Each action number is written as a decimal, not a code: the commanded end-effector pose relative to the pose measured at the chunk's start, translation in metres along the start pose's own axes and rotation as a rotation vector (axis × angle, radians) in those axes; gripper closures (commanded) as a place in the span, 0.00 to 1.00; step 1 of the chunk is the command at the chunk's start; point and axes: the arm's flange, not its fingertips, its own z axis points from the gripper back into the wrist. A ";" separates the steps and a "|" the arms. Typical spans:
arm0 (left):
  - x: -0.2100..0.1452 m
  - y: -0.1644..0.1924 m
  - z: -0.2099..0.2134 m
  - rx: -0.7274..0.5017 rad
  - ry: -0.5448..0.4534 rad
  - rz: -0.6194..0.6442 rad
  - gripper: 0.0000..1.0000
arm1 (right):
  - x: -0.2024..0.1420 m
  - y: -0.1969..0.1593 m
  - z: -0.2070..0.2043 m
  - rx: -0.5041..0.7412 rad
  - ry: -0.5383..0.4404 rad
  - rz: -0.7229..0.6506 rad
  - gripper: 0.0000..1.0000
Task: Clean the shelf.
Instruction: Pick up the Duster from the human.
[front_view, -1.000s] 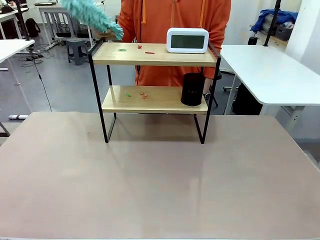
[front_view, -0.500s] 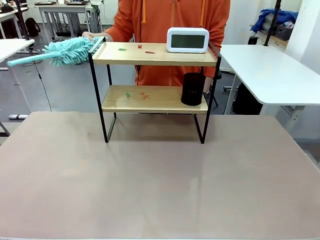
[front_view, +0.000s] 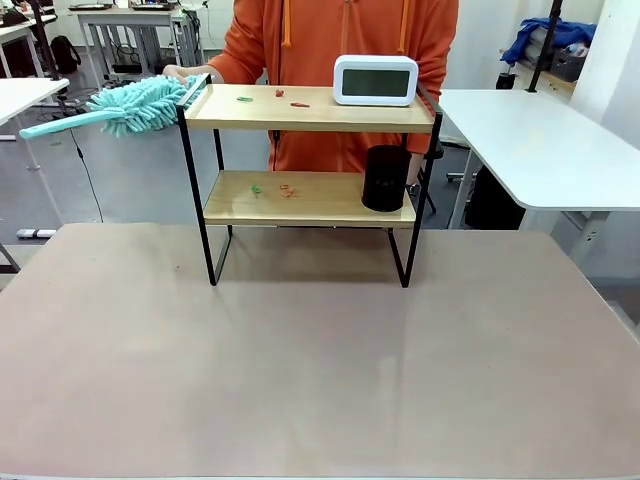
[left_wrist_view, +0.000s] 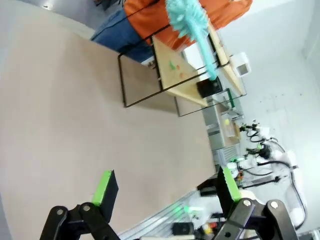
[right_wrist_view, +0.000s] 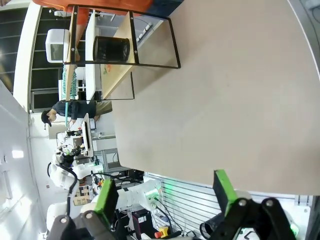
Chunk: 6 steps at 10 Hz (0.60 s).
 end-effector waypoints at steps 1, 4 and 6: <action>0.087 -0.029 -0.004 -0.037 0.000 0.176 0.00 | 0.000 0.001 -0.002 0.022 -0.007 0.028 0.00; 0.145 -0.035 -0.080 -0.147 0.236 0.202 0.00 | 0.000 0.001 -0.002 0.022 -0.007 0.028 0.00; 0.136 -0.046 -0.077 -0.103 0.153 0.181 0.00 | 0.000 0.001 -0.002 0.022 -0.007 0.028 0.00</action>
